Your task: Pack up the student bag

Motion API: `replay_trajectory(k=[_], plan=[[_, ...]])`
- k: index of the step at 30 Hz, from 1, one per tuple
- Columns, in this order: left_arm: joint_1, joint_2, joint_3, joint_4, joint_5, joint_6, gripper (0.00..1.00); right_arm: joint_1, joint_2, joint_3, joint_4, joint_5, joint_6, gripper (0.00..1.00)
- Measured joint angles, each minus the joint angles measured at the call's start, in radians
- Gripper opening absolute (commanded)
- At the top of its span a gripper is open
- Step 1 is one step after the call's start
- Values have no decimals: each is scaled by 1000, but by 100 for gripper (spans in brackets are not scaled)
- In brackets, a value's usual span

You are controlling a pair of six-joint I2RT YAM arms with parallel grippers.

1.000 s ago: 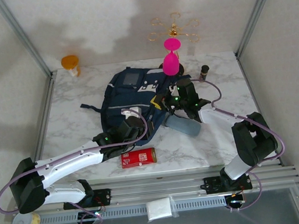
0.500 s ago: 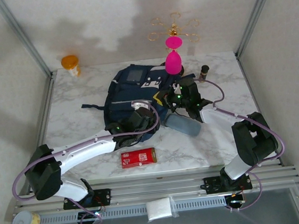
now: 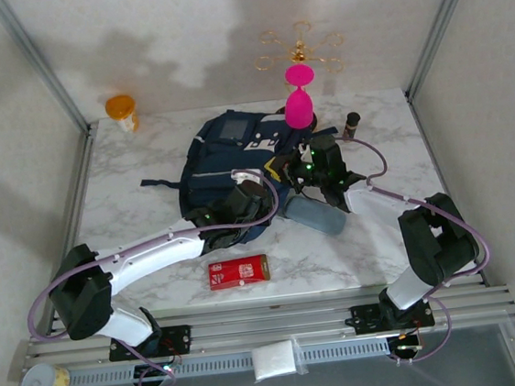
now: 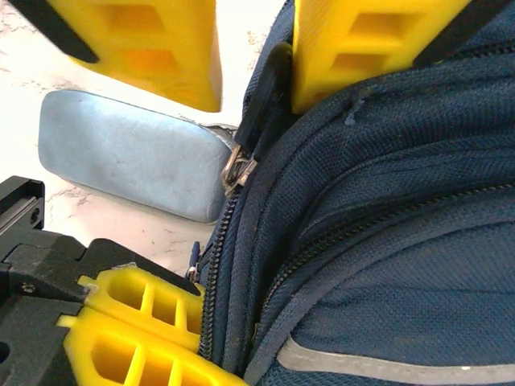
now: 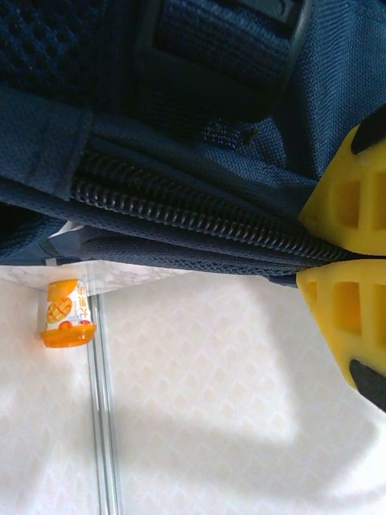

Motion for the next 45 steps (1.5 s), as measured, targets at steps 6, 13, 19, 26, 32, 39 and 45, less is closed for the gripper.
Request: replay_trajectory(k=[6,13,19,26,32,39,45], plan=[[4,-4,-4,32,-3,39,4,0,0,0,5,0,0,0],[18,-68,-39,47,1,63,0,1,1,3,-5,-20,-18,0],[45,-140,-85,39,28,60,0,1,4,11,-33,-31,-37,0],[50,-157,-90,-54,52,38,1,1,7,26,-52,-32,-50,0],[30,-143,-94,-6,105,-46,23,5,7,29,-59,-31,-50,0],[7,-64,-83,76,84,-183,39,14,7,29,-58,-23,-46,0],[-8,-19,-35,50,11,-300,44,14,15,29,-49,-24,-41,0]])
